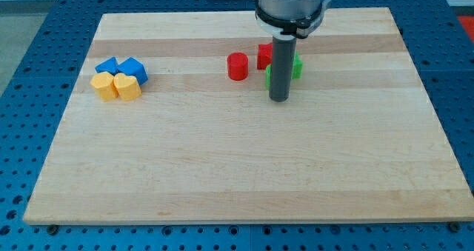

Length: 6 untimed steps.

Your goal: Place your arm in between the green blocks

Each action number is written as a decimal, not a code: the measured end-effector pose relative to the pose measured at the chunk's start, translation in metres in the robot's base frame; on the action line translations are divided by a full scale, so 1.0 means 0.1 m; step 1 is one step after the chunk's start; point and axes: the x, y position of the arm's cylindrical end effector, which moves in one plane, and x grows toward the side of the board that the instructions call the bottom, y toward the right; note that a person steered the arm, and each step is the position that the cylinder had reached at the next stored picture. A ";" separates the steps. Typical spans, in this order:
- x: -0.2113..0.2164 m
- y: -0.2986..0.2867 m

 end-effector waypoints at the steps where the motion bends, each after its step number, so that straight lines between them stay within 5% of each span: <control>1: 0.08 0.24; 6: -0.40 0.01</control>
